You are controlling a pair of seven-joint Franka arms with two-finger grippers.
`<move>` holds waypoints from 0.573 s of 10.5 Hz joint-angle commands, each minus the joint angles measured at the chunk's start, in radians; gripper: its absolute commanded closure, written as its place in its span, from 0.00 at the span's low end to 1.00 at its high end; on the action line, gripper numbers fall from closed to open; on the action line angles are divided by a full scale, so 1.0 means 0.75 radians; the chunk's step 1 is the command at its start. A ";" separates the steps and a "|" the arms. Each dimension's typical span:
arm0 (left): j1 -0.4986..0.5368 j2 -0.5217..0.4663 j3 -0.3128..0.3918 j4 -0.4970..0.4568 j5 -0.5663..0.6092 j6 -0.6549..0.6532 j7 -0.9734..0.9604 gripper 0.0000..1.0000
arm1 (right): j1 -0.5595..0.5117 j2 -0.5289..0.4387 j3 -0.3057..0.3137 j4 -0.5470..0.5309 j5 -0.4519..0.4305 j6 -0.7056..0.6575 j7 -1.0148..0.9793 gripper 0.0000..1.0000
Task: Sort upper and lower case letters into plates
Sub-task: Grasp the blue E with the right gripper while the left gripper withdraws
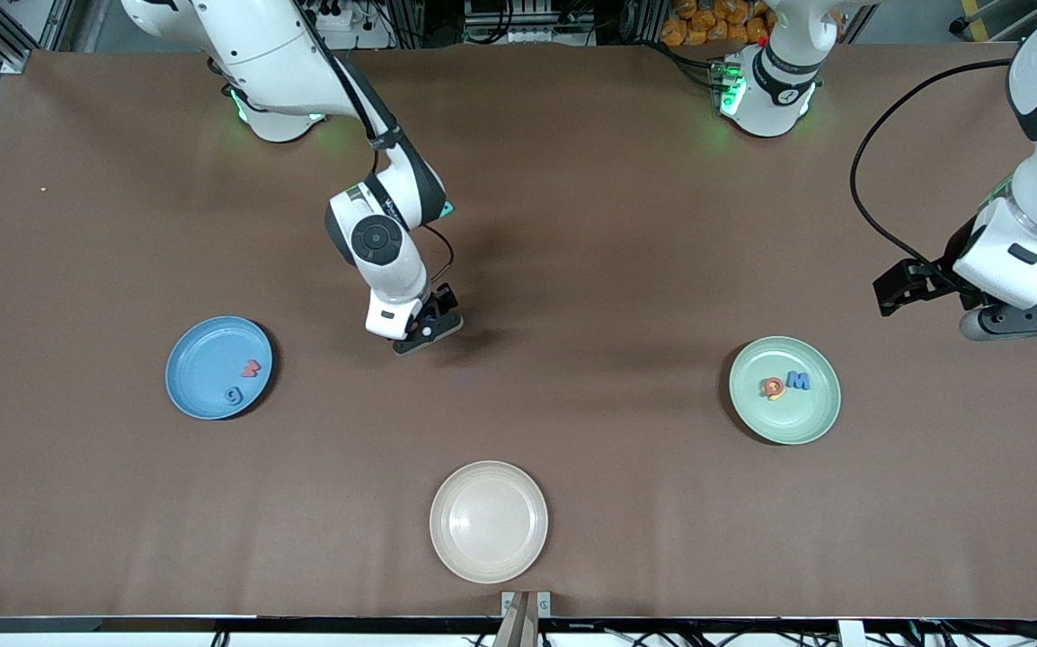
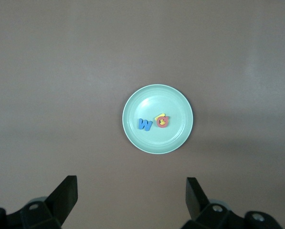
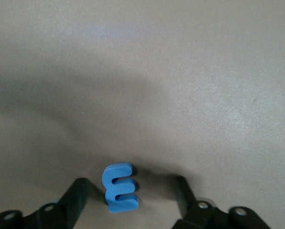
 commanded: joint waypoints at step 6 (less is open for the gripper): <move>-0.068 0.000 0.027 0.003 -0.029 -0.037 -0.006 0.00 | -0.113 -0.080 -0.001 0.012 0.000 -0.089 0.004 1.00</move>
